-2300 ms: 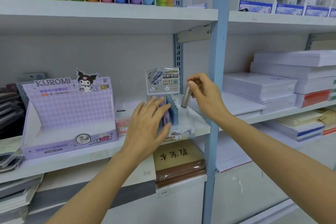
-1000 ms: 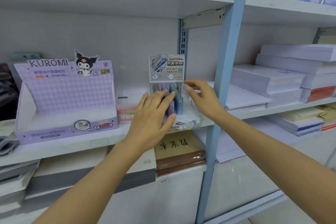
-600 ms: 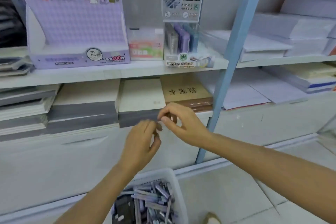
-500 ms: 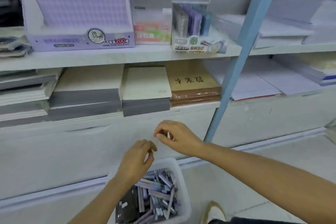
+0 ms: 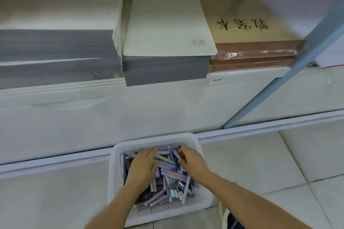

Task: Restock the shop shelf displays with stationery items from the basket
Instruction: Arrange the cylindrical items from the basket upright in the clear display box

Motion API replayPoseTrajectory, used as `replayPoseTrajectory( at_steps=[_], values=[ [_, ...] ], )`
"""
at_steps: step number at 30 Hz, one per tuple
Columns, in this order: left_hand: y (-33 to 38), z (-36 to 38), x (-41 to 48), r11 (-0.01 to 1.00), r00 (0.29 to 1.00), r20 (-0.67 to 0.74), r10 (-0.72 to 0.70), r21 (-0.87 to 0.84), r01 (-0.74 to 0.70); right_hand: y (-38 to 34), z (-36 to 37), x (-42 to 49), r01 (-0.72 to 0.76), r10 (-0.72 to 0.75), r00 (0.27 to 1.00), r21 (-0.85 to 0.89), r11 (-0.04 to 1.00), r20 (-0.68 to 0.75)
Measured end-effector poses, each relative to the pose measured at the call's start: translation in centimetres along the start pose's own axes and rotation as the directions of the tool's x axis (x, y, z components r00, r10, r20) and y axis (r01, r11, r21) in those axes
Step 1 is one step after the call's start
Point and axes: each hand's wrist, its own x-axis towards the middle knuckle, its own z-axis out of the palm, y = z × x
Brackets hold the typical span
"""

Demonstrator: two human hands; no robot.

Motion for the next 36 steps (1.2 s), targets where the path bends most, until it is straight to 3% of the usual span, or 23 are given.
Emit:
replayPoseTrajectory(
  at_steps=[6, 9, 12, 14, 16, 18, 21, 23, 26, 30, 33, 36],
  values=[
    [0.2, 1.2, 0.9, 0.996, 0.988, -0.126, -0.092, 0.008, 0.094, -0.2, 1.3, 1.0, -0.023, 0.024, 0.999, -0.043, 0.999, 0.024],
    [0.6, 1.1, 1.5, 0.989, 0.988, -0.050, -0.144, 0.028, 0.145, 0.0, 1.1, 1.1, -0.021, 0.021, 0.999, -0.008, 1.000, 0.047],
    [0.8, 0.9, 1.6, 0.990, 0.992, 0.060, -0.107, 0.094, 0.102, 0.0, 0.5, 1.0, 0.001, -0.009, 0.995, 0.083, 0.997, 0.095],
    [0.8, 0.8, 1.3, 0.995, 0.994, 0.064, -0.087, 0.047, 0.085, -0.3, 0.1, 0.9, -0.005, -0.014, 0.994, 0.174, 0.985, 0.104],
    [0.6, 0.5, 0.6, 0.989, 0.994, 0.032, -0.103, -0.106, 0.106, -0.5, -0.4, 0.7, -0.018, -0.002, 0.997, 0.272, 0.962, 0.074],
    [0.6, -0.2, -0.2, 0.914, 0.983, 0.042, -0.177, -0.365, 0.180, -1.0, -0.9, 0.5, -0.020, 0.005, 0.999, 0.353, 0.935, 0.045],
    [1.1, -1.0, -1.3, 0.627, 0.951, 0.139, -0.275, -0.724, 0.287, -2.8, -1.2, 0.1, 0.017, -0.038, 0.999, 0.468, 0.883, 0.035],
    [1.6, -1.3, -2.0, 0.462, 0.931, 0.202, -0.303, -0.824, 0.329, -4.4, -0.7, -0.2, 0.049, -0.081, 0.996, 0.540, 0.840, 0.037],
    [1.5, -1.3, -3.1, 0.368, 0.919, 0.211, -0.333, -0.868, 0.333, -6.3, 0.4, -0.4, 0.070, -0.150, 0.986, 0.622, 0.780, 0.076],
    [-0.3, -1.8, -4.1, 0.378, 0.884, 0.140, -0.446, -0.866, 0.328, -6.8, 1.4, 0.0, 0.063, -0.174, 0.975, 0.576, 0.815, 0.140],
    [-1.8, -2.2, -4.4, 0.334, 0.847, 0.087, -0.525, -0.894, 0.299, -5.3, 1.6, 0.8, 0.125, -0.156, 0.984, 0.310, 0.942, 0.080],
    [-2.5, -2.2, -4.6, 0.341, 0.841, 0.069, -0.537, -0.894, 0.291, -3.4, 2.1, 1.0, 0.180, -0.193, 0.951, 0.075, 0.981, 0.241]
  ],
)
